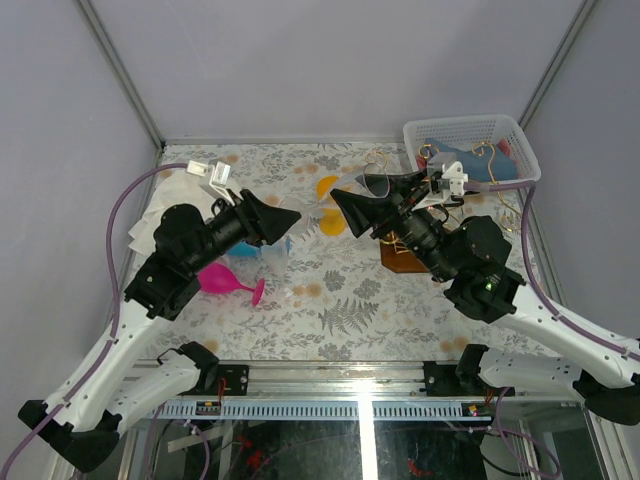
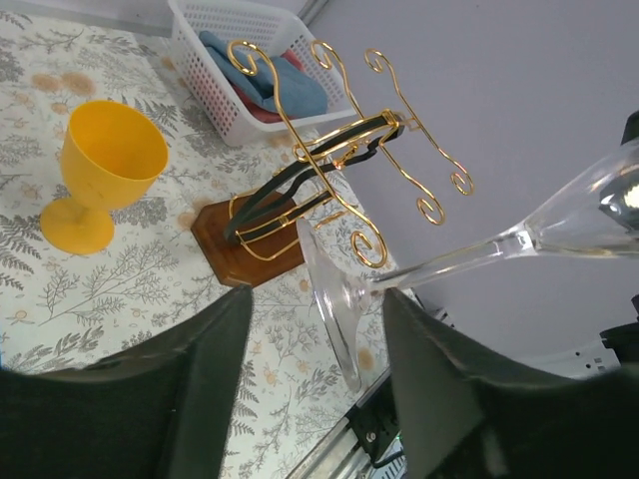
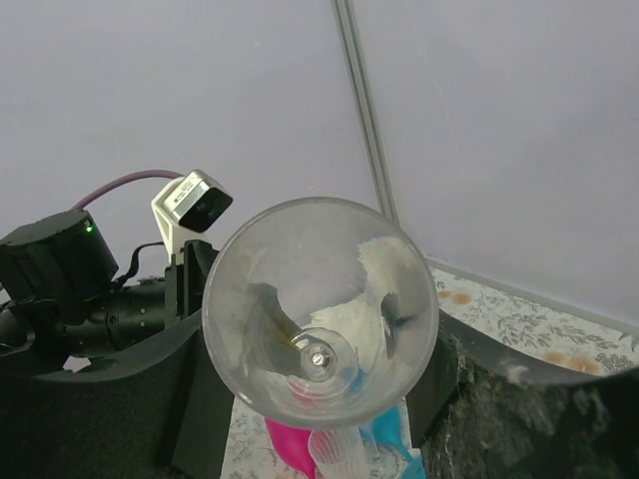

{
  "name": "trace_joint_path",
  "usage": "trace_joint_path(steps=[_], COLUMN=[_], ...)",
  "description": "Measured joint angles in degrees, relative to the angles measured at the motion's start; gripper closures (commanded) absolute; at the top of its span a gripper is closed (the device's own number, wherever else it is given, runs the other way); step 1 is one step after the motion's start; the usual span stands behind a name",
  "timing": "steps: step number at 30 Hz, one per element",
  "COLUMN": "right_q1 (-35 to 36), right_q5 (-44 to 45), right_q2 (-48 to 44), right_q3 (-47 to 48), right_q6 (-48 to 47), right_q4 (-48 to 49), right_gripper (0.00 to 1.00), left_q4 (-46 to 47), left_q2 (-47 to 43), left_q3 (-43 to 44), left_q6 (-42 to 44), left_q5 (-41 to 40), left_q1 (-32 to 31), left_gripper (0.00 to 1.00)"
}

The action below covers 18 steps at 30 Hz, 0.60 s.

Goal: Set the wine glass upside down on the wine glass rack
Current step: Pick up the wine glass at the center of the board.

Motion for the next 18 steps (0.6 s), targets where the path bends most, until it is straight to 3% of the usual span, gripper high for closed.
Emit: trace_joint_path(steps=[10, 12, 14, 16, 18], right_q1=[-0.02, -0.02, 0.00, 0.00, 0.02], right_q5=[0.24, 0.22, 0.17, 0.24, 0.37], right_q2=[-0.46, -0.66, -0.98, -1.22, -1.44], right_q3=[-0.04, -0.20, -0.46, -0.50, -0.52], right_q6=[-0.13, -0.22, -0.24, -0.17, 0.17], right_q4=[0.42, 0.37, 0.33, 0.24, 0.13], right_gripper=[0.42, 0.39, 0.32, 0.12, 0.01], left_q4=[2.89, 3.41, 4.11, 4.20, 3.65], left_q2=[-0.33, -0.46, -0.48, -0.46, -0.46], left_q3=[-0.17, -0.17, -0.17, -0.17, -0.17], left_q6=[-1.18, -1.88, -2.45, -2.34, -0.66], left_q5=[0.81, 0.72, 0.02, -0.13, -0.81], left_q1=[-0.63, -0.57, -0.44, -0.50, -0.55], left_gripper=[0.99, 1.00, 1.00, 1.00, 1.00])
